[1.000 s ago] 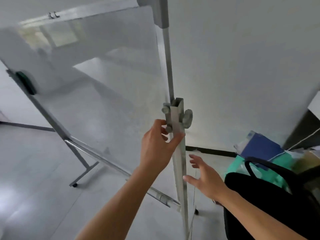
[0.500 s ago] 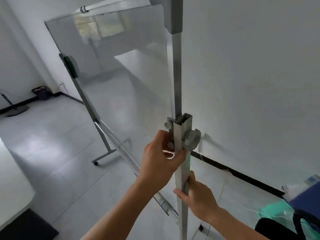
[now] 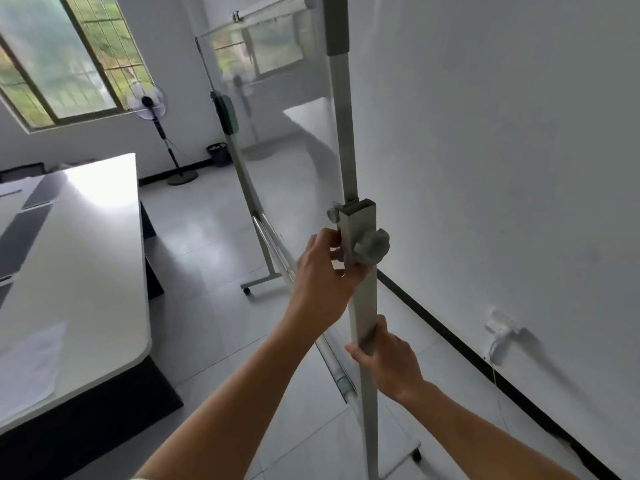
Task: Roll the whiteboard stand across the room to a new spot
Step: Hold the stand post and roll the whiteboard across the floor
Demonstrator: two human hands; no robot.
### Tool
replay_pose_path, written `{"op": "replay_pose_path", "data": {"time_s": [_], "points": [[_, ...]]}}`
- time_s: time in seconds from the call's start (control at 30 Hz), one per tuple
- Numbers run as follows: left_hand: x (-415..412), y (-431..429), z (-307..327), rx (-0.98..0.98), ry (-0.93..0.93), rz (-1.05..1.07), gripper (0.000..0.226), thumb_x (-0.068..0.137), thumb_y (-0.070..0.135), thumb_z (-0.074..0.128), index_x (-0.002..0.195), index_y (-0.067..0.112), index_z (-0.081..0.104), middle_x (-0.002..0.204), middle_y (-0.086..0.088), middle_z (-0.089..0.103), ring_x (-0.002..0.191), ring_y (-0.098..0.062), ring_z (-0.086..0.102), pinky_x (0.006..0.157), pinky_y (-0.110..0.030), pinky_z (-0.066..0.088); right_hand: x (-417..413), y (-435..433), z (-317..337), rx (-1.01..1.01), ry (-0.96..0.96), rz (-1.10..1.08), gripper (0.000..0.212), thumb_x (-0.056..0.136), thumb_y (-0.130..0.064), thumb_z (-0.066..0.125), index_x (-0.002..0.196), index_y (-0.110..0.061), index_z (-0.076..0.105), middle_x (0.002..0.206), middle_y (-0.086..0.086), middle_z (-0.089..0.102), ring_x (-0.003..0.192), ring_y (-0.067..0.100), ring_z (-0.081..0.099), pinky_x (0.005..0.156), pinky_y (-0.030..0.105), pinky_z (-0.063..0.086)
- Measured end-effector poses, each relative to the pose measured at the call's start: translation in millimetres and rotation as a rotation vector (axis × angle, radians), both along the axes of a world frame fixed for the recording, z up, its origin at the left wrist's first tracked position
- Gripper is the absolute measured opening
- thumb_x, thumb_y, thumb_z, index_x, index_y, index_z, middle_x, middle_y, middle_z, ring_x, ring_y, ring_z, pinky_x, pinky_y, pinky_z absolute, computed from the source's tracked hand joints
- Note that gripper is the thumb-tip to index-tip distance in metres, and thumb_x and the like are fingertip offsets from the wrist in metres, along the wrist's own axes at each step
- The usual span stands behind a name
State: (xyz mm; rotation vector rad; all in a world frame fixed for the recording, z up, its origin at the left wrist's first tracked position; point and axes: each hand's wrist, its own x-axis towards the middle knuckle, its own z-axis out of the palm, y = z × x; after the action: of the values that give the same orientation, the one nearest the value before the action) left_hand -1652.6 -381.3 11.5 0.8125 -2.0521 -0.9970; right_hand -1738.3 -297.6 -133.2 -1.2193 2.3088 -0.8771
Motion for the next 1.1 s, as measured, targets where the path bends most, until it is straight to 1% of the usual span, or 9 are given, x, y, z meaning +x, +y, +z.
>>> {"op": "replay_pose_path", "data": {"time_s": [0.13,0.2,0.3,0.43,0.57,0.73,0.9,1.03,1.1], "points": [[-31.2,-61.3,-4.1,-0.011,0.043,0.041,0.037,0.075,0.024,0.078,0.106,0.017,0.059,0.104,0.004,0.068,0.091,-0.006,0.063,0.064,-0.004,0.047,-31.3,-63.6,-2.9,-0.023,0.013,0.007,0.058,0.083,-0.056,0.059,0.122,-0.019,0.037,0.117,0.003,0.068,0.098,0.025,0.07,0.087,0.037,0.059],[-46.2,-93.6,-5.3,0.005,0.055,0.056,0.037,0.074,0.023,0.079,0.106,0.018,0.06,0.098,0.007,0.068,0.092,-0.006,0.064,0.075,-0.015,0.051,-45.7,-96.3,-1.2,-0.018,0.013,0.009,0.058,0.084,-0.055,0.058,0.125,-0.019,0.038,0.12,0.003,0.067,0.101,0.025,0.07,0.088,0.036,0.057],[-67.9,-139.3,-5.8,0.018,0.063,0.075,0.039,0.074,0.022,0.079,0.108,0.017,0.06,0.101,0.004,0.07,0.095,-0.009,0.065,0.08,-0.024,0.054,-66.2,-143.5,2.2,-0.002,0.003,0.02,0.058,0.085,-0.055,0.057,0.127,-0.02,0.037,0.124,0.002,0.065,0.104,0.024,0.068,0.09,0.037,0.055],[-93.1,-197.6,-5.6,0.015,0.076,0.106,0.042,0.074,0.022,0.08,0.111,0.015,0.06,0.105,0.001,0.07,0.095,-0.009,0.064,0.075,-0.014,0.049,-92.9,-204.0,5.4,0.013,0.017,0.035,0.057,0.085,-0.053,0.059,0.125,-0.019,0.037,0.121,0.003,0.066,0.103,0.026,0.068,0.09,0.038,0.055],[-120.3,-256.8,-9.0,0.001,0.084,0.141,0.043,0.073,0.022,0.08,0.111,0.015,0.06,0.105,0.0,0.07,0.096,-0.011,0.065,0.079,-0.021,0.053,-121.3,-265.9,6.0,0.016,0.052,0.073,0.058,0.085,-0.052,0.059,0.124,-0.016,0.038,0.121,0.005,0.067,0.102,0.027,0.069,0.09,0.037,0.055],[-150.2,-327.1,-9.3,-0.004,0.086,0.188,0.043,0.073,0.022,0.08,0.111,0.015,0.06,0.103,0.003,0.07,0.095,-0.008,0.064,0.08,-0.021,0.054,-161.5,-342.3,2.9,-0.023,0.094,0.169,0.063,0.083,-0.053,0.062,0.127,-0.014,0.04,0.123,0.003,0.067,0.1,0.026,0.071,0.088,0.035,0.056],[-152.3,-390.8,-2.8,0.023,0.041,0.2,0.042,0.075,0.02,0.08,0.111,0.019,0.058,0.111,0.003,0.068,0.097,-0.007,0.062,0.074,-0.011,0.049,-176.6,-410.5,6.8,-0.041,0.115,0.285,0.062,0.081,-0.055,0.062,0.125,-0.015,0.046,0.12,-0.002,0.07,0.093,0.022,0.073,0.084,0.027,0.057],[-129.5,-433.3,-5.8,0.064,0.067,0.227,0.046,0.073,0.018,0.08,0.114,0.017,0.058,0.118,-0.001,0.064,0.11,-0.015,0.06,0.081,-0.026,0.056,-166.1,-454.2,3.8,-0.031,0.109,0.408,0.062,0.08,-0.053,0.065,0.124,-0.014,0.047,0.115,-0.002,0.071,0.088,0.022,0.074,0.081,0.025,0.057],[-113.5,-454.4,-6.9,0.117,0.115,0.197,0.046,0.073,0.012,0.08,0.114,0.013,0.058,0.115,-0.003,0.065,0.111,-0.017,0.061,0.079,-0.027,0.058,-156.0,-474.3,2.9,-0.031,0.098,0.445,0.064,0.077,-0.052,0.068,0.124,-0.014,0.048,0.113,-0.001,0.071,0.087,0.023,0.074,0.082,0.026,0.057]]}}
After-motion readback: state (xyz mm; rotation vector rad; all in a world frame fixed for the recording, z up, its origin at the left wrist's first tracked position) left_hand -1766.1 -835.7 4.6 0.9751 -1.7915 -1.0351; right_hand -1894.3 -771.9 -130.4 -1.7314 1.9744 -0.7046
